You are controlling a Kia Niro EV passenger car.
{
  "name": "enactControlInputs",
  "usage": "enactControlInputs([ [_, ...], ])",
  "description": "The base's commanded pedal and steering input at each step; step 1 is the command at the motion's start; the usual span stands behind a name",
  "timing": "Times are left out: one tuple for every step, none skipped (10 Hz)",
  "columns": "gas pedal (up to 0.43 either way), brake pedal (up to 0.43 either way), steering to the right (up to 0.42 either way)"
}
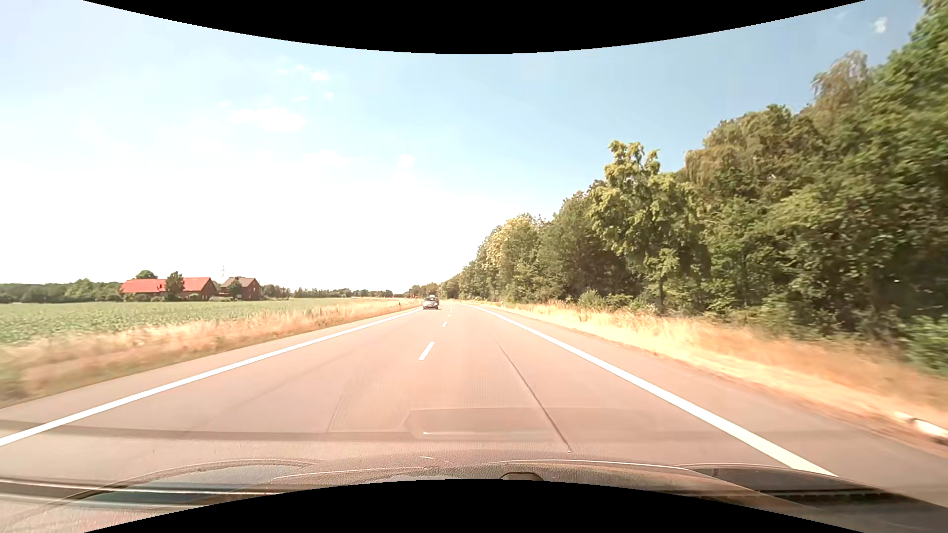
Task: Follow the waypoints while adhering to traffic rules and regulations
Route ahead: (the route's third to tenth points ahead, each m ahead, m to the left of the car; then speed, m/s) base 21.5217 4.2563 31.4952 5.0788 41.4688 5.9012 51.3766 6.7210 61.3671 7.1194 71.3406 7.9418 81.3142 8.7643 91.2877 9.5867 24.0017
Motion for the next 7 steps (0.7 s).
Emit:
enactControlInputs([
  [0.150,0.000,-0.008],
  [0.150,0.000,-0.008],
  [0.150,0.000,-0.008],
  [0.150,0.000,-0.008],
  [0.150,0.000,-0.009],
  [0.150,0.000,-0.009],
  [0.157,0.000,-0.008],
])
